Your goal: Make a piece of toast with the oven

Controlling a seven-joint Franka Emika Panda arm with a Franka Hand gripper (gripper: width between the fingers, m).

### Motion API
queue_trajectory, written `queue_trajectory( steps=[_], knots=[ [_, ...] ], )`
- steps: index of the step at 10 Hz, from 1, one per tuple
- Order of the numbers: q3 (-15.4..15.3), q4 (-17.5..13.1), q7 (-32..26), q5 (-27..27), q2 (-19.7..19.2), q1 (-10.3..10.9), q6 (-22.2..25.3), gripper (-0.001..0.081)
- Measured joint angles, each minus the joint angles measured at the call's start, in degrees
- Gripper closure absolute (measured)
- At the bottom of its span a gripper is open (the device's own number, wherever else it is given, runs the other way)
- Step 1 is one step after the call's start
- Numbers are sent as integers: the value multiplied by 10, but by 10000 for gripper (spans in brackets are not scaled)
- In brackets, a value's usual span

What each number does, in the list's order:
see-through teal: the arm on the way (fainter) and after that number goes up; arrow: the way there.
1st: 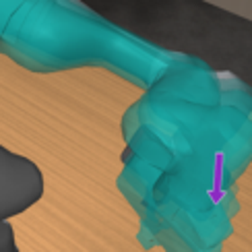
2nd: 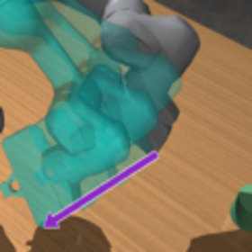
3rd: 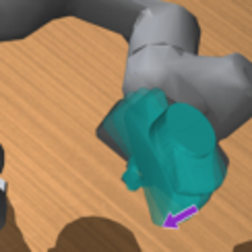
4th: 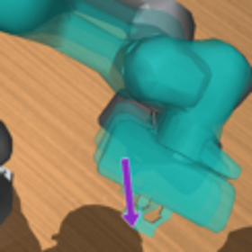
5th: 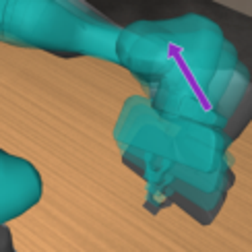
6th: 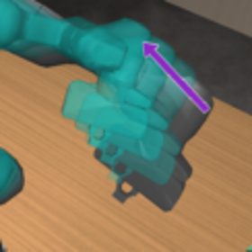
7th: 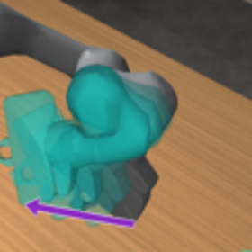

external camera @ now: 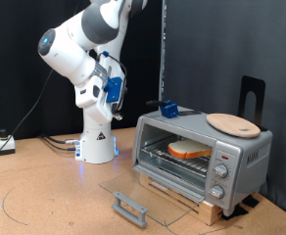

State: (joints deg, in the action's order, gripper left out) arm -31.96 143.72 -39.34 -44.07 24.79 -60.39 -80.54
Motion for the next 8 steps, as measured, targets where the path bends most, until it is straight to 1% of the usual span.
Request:
queue_trajectory(
  steps=[1, 2, 3, 4, 5, 6, 7, 8],
  knots=[
    [-6, -1, 63, -25, -14, -7, -14, -3],
    [-8, -1, 111, -46, -34, -16, -33, -3],
    [-8, -6, 125, -50, -58, -25, -48, -3],
    [-7, -13, 125, -46, -80, -34, -60, -3],
    [-5, -30, 125, -43, -110, -39, -61, -3],
    [-6, -28, 125, -43, -109, -39, -61, -3],
    [-6, -28, 126, -30, -111, -39, -61, -3],
    [-6, -28, 136, -14, -119, -42, -74, -3]
  ],
)
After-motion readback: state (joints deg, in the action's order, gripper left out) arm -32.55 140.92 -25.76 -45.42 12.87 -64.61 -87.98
